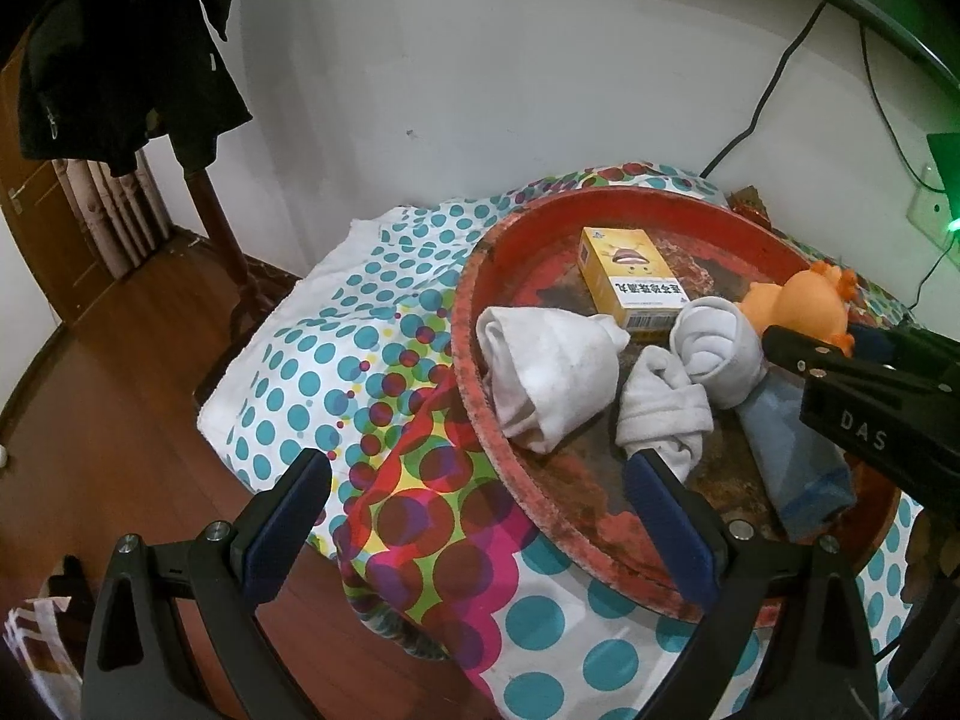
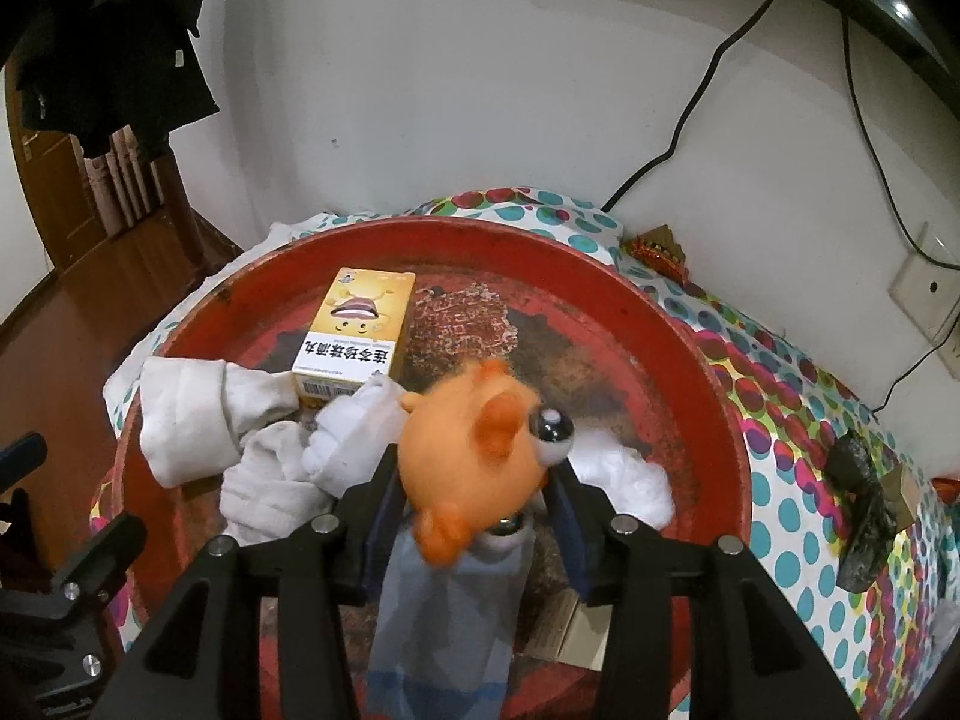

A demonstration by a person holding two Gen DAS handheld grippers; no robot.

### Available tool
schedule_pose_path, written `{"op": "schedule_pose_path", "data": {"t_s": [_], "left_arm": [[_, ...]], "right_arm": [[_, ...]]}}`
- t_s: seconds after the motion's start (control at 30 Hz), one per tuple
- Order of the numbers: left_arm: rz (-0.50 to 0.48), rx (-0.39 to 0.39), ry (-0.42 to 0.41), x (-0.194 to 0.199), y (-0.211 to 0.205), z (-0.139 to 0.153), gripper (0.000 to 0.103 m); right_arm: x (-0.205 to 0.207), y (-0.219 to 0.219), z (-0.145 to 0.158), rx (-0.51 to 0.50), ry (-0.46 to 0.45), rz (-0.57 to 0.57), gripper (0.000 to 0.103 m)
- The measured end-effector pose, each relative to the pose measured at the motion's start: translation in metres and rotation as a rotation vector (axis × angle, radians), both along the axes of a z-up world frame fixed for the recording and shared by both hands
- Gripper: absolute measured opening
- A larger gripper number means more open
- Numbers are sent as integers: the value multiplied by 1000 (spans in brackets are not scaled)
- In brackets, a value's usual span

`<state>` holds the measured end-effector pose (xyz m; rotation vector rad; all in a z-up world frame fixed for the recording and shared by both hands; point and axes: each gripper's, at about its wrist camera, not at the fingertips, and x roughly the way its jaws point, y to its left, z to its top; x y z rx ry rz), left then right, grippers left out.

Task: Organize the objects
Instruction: 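Carry the orange toy with the right gripper over the red tray, then lower the orange toy onto the tray and open the right gripper, then move the right gripper to the brown cardboard box and grasp it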

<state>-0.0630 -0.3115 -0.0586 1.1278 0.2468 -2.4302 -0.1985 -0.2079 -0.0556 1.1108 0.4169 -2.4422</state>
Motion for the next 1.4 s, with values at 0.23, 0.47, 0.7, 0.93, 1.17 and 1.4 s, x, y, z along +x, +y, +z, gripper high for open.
{"op": "schedule_pose_path", "data": {"t_s": [0.23,0.47,0.7,0.93,1.17,1.4], "left_arm": [[-1,-5,0,1,1,0,99],[-9,-21,0,1,3,1,99],[-12,-37,-8,1,5,0,99],[-21,-63,-19,0,11,-3,99],[-23,-76,-28,0,16,-5,99],[-15,-98,-38,-2,18,-8,100]], "right_arm": [[8,6,8,-13,2,9,47],[19,14,23,-57,15,24,48],[29,39,39,-103,34,16,48],[21,103,37,-99,56,-82,48],[-8,206,31,-79,68,-295,48],[-57,300,29,-74,59,-504,48]]}}
